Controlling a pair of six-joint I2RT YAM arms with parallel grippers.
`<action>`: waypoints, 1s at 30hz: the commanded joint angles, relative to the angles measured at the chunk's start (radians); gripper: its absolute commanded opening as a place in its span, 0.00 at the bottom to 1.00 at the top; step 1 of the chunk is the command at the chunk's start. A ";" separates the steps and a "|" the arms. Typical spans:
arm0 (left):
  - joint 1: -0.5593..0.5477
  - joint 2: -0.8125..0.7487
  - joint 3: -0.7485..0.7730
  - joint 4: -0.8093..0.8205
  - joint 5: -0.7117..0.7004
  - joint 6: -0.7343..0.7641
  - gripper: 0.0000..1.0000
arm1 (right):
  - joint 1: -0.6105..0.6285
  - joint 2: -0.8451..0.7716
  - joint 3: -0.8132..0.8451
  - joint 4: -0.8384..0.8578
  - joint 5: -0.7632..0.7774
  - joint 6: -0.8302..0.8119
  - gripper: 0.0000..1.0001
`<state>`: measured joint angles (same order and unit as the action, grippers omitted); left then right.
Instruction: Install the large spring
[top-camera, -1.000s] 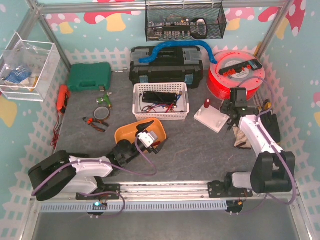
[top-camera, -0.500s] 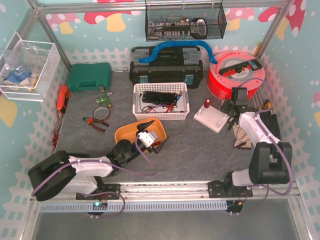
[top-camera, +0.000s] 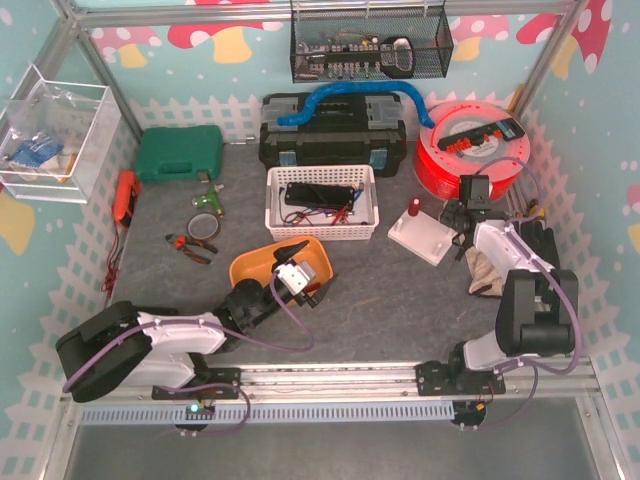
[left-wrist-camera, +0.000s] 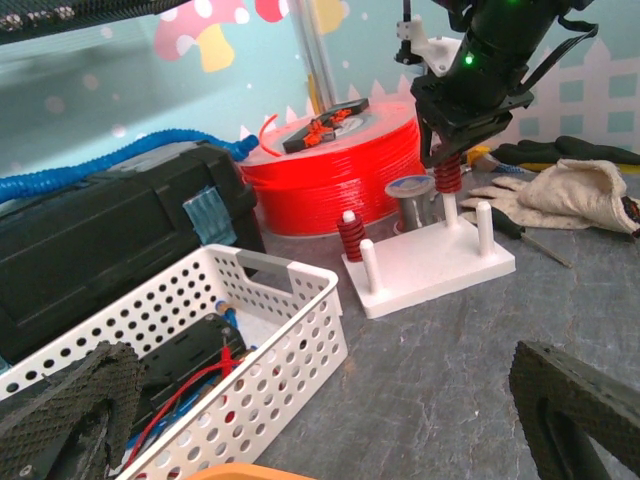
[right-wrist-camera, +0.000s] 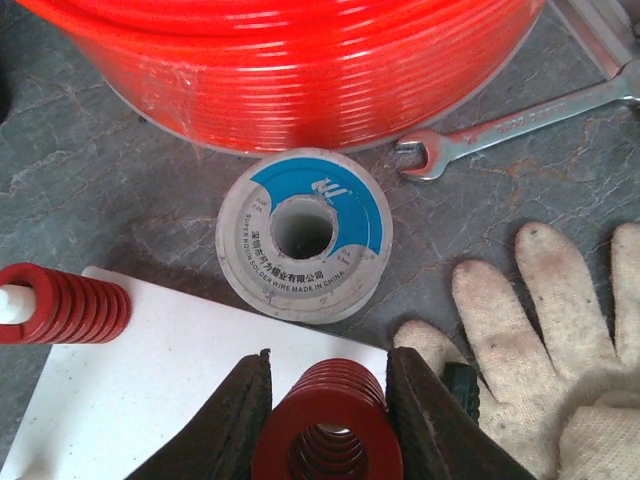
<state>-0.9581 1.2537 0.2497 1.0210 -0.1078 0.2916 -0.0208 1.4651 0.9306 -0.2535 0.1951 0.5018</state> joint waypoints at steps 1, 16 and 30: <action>-0.008 -0.006 0.026 -0.013 0.015 0.002 0.99 | -0.008 0.037 0.010 0.030 0.001 0.004 0.00; -0.008 0.000 0.029 -0.015 0.014 0.003 0.99 | -0.008 0.095 0.033 0.014 -0.021 0.013 0.48; -0.009 -0.046 0.121 -0.214 -0.121 -0.072 0.99 | 0.057 -0.161 -0.020 -0.060 -0.251 0.004 0.73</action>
<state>-0.9627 1.2484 0.3019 0.9386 -0.1478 0.2729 -0.0151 1.3941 0.9436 -0.2886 0.0418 0.5091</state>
